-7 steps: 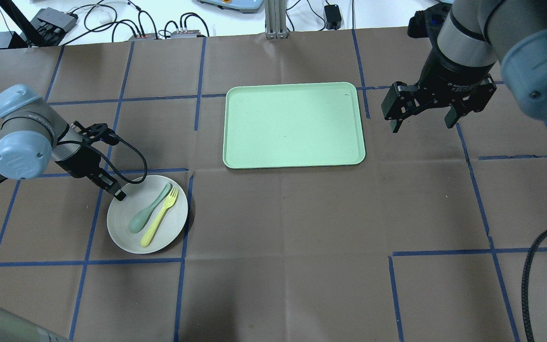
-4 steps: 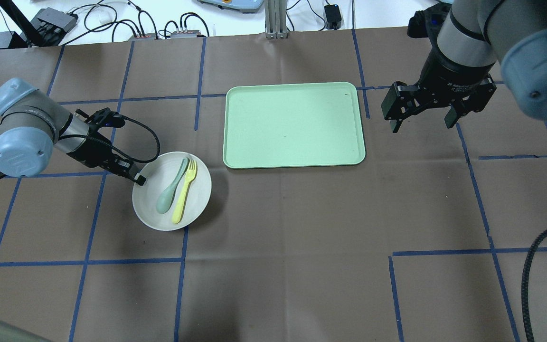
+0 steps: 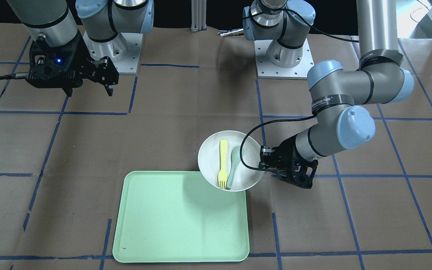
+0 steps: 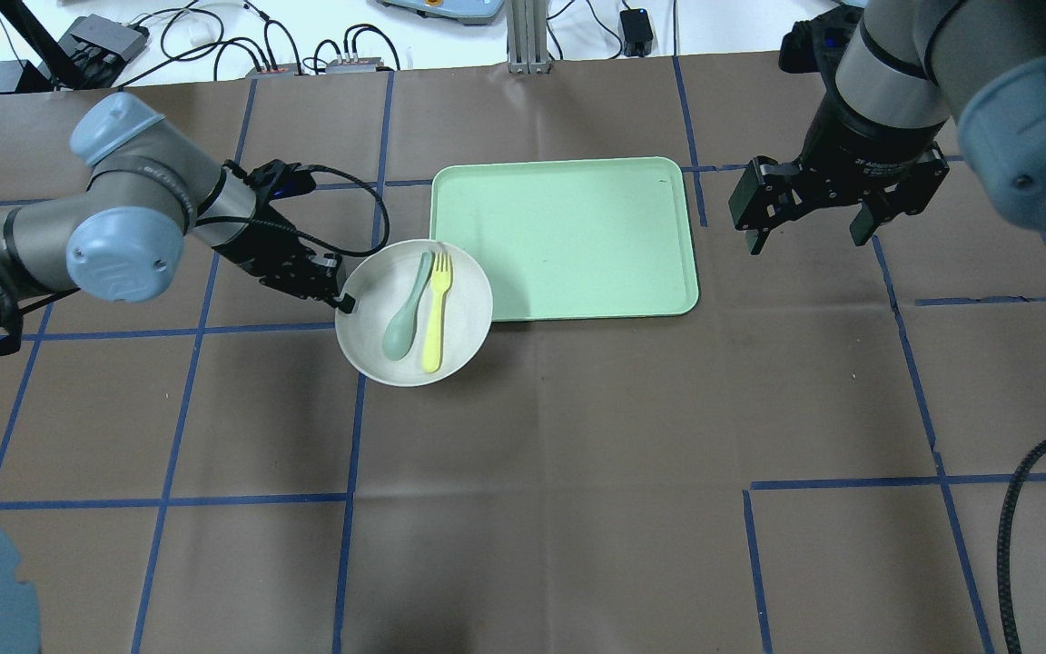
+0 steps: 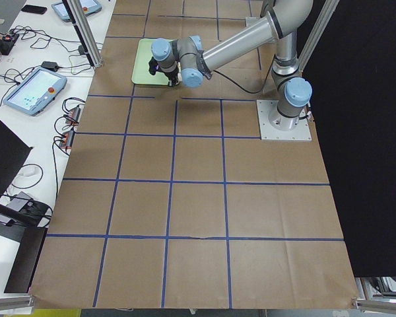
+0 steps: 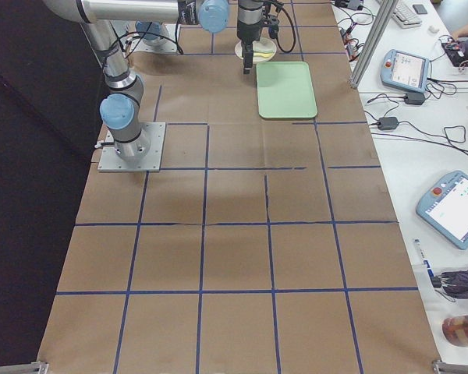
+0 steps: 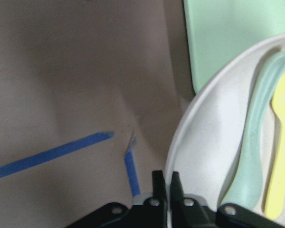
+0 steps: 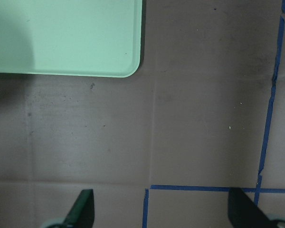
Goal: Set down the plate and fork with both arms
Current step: 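Carry the plate with the left gripper onto the green tray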
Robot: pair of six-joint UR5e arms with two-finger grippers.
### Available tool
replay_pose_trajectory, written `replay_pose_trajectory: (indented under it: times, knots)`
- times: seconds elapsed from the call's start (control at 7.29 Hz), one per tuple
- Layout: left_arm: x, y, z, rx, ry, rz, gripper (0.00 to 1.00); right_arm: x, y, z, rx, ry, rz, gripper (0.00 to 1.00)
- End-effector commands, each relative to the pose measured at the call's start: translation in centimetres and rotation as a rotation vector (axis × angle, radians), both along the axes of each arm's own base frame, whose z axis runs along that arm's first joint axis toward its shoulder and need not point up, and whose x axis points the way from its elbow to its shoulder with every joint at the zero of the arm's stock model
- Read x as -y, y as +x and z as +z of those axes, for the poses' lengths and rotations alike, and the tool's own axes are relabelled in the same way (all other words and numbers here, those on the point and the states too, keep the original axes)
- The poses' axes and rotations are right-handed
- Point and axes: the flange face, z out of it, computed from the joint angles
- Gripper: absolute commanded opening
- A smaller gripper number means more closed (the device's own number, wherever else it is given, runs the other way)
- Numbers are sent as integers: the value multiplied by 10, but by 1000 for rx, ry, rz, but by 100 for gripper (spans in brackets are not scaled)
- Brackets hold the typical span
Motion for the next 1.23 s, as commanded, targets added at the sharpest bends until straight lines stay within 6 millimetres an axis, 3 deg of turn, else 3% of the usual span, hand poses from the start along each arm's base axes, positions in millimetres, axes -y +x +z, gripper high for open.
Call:
replay_pose_trajectory:
  times: [0.0, 0.14, 0.55, 0.82, 0.96, 1.1]
  knots:
    - [48, -70, -15, 41, 26, 47, 0, 0, 0, 0, 0, -1, 0, 100]
    - [74, -79, -32, 42, 38, 75, 0, 0, -1, 0, 0, 1, -1, 100]
    - [145, -107, -48, 31, -26, 113, 1, 0, 0, 0, 0, 1, 0, 100]
    - [152, -109, -52, 37, -27, 111, 9, 0, 0, 0, 0, 1, 0, 100]
    - [150, -108, -56, 41, -21, 103, 38, 0, 0, -1, 0, 3, 0, 100]
    - [146, -106, -58, 44, -8, 100, 58, 0, 0, 0, 0, 0, 0, 100]
